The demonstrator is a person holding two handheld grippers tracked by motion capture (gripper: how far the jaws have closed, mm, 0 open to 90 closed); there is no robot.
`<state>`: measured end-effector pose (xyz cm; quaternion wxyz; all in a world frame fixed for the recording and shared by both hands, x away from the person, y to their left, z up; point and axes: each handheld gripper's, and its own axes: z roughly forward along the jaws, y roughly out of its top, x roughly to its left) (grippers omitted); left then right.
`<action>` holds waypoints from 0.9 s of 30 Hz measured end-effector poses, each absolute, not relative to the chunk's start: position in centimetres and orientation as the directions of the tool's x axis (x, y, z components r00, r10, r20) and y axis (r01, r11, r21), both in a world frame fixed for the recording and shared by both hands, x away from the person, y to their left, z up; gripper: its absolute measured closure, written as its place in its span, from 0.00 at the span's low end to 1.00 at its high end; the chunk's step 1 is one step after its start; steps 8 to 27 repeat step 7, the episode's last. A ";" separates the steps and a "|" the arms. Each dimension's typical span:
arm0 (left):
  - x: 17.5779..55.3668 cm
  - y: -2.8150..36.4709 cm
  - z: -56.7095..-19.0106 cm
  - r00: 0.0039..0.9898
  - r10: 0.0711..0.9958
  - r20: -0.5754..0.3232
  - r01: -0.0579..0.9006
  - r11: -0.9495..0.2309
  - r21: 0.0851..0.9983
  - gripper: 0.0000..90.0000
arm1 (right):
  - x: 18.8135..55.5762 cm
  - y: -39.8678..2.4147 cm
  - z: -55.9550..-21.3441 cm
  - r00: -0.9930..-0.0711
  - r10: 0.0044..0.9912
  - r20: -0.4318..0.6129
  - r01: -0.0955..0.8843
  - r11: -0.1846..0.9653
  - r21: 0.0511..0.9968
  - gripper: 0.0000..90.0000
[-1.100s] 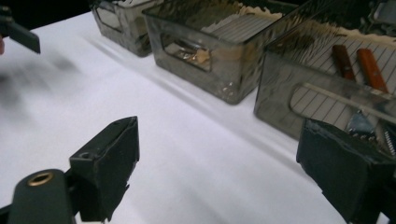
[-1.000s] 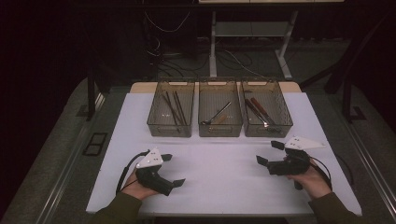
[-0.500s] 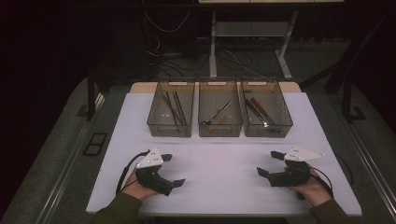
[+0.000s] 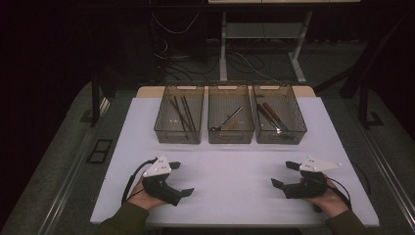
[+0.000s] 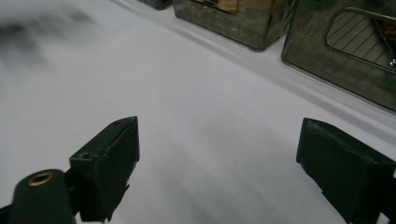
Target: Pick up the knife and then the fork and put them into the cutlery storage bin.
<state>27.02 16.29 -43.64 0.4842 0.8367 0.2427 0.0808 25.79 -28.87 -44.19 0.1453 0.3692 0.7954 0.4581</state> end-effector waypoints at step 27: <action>27.1 16.2 -43.7 0.870 0.482 -0.099 0.327 -0.415 0.849 0.00 | 25.7 -29.0 -44.1 -0.686 0.720 0.105 0.447 0.302 0.842 0.15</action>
